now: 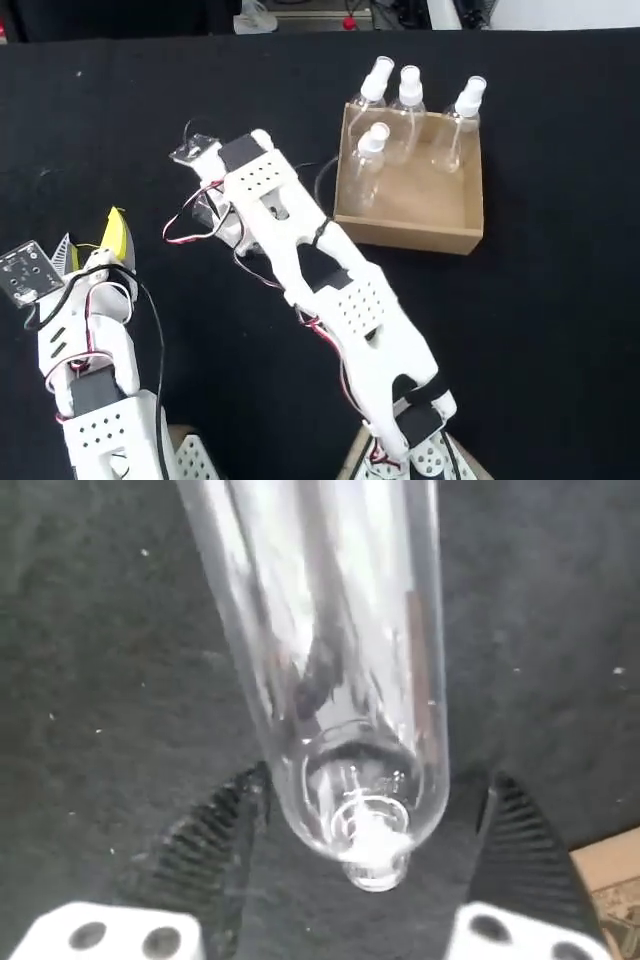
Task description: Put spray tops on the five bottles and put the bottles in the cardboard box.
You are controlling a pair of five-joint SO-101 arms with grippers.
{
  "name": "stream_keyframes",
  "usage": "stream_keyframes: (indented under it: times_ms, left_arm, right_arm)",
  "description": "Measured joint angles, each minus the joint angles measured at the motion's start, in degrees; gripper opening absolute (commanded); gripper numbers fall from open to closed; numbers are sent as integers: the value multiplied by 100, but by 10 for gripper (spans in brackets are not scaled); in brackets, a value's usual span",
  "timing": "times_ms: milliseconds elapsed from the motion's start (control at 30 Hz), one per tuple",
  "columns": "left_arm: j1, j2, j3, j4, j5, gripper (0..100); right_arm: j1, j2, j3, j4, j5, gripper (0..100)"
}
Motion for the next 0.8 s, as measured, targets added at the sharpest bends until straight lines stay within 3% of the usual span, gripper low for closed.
stream_keyframes:
  times_ms: [367, 433, 600, 800]
  left_arm:
    - [9, 0, 0, 0, 0, 252]
    - [9, 0, 0, 0, 0, 252]
    - [9, 0, 0, 0, 0, 252]
    - [9, 0, 0, 0, 0, 252]
  right_arm:
    - [-158, -105, -422, -273, -167, 292]
    - [-167, 79, -431, -404, -167, 249]
    - [-158, 360, -431, -536, -167, 4]
    - [-141, 369, -818, -193, -185, 10]
